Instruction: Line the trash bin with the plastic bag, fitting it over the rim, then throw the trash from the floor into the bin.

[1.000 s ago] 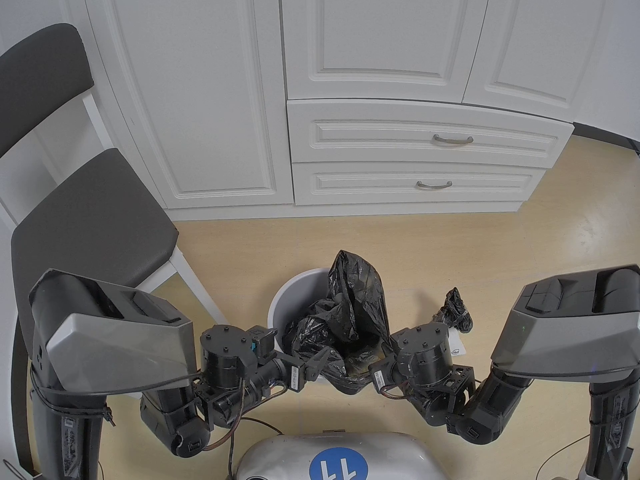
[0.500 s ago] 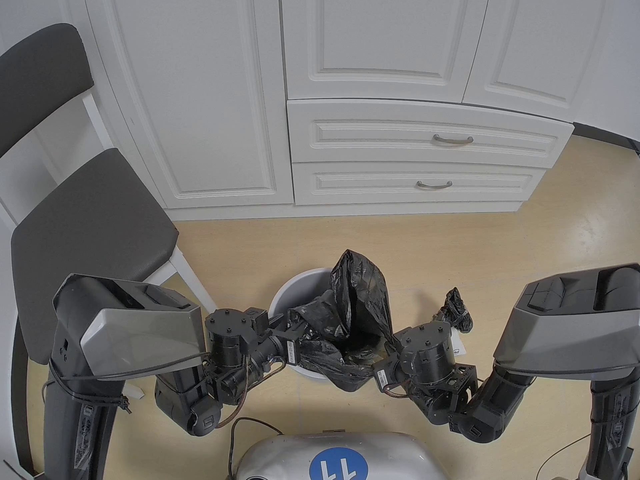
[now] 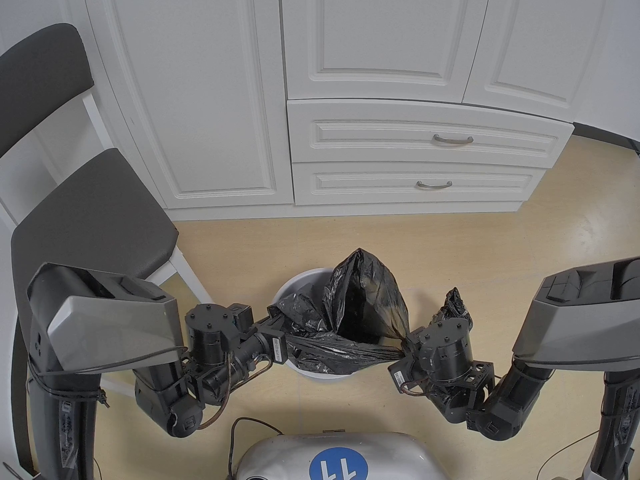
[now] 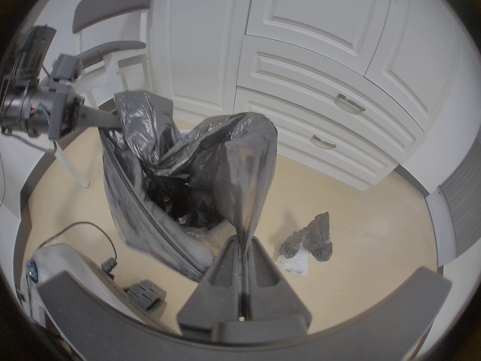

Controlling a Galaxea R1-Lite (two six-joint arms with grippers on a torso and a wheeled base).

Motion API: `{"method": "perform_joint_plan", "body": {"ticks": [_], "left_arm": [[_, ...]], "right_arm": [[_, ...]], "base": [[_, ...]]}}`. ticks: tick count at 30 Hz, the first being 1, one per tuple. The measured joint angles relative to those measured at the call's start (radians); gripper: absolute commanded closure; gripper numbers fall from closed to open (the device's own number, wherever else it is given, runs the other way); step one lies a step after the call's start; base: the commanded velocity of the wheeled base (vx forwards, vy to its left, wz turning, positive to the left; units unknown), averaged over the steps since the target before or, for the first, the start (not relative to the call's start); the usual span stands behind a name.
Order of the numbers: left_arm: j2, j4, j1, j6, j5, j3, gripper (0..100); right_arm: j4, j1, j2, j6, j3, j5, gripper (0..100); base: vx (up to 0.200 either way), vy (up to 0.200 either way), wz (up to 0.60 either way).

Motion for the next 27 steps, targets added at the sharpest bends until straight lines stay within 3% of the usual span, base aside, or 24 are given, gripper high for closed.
{"method": "perform_joint_plan", "body": {"ticks": [5,12,22,23,27], "left_arm": [[-0.064,0.000,-0.021,0.067,0.001,0.109,100],[-0.040,-0.001,-0.052,0.080,0.006,0.201,100],[0.044,-0.002,-0.063,0.103,0.075,0.204,100],[0.049,-0.003,-0.063,0.104,0.080,0.201,100],[0.057,-0.003,-0.062,0.105,0.093,0.193,100]], "right_arm": [[0.002,0.001,-0.033,-0.069,0.083,0.000,100],[0.016,0.029,-0.010,-0.084,0.122,0.010,100],[0.002,0.067,0.123,-0.084,0.106,0.012,100],[0.001,0.067,0.129,-0.084,0.105,0.013,0],[0.000,0.064,0.125,-0.089,0.111,0.011,0]], "base": [[0.000,0.000,0.00],[0.000,0.000,0.00],[0.000,0.000,0.00],[0.000,0.000,0.00],[0.000,0.000,0.00]]}}
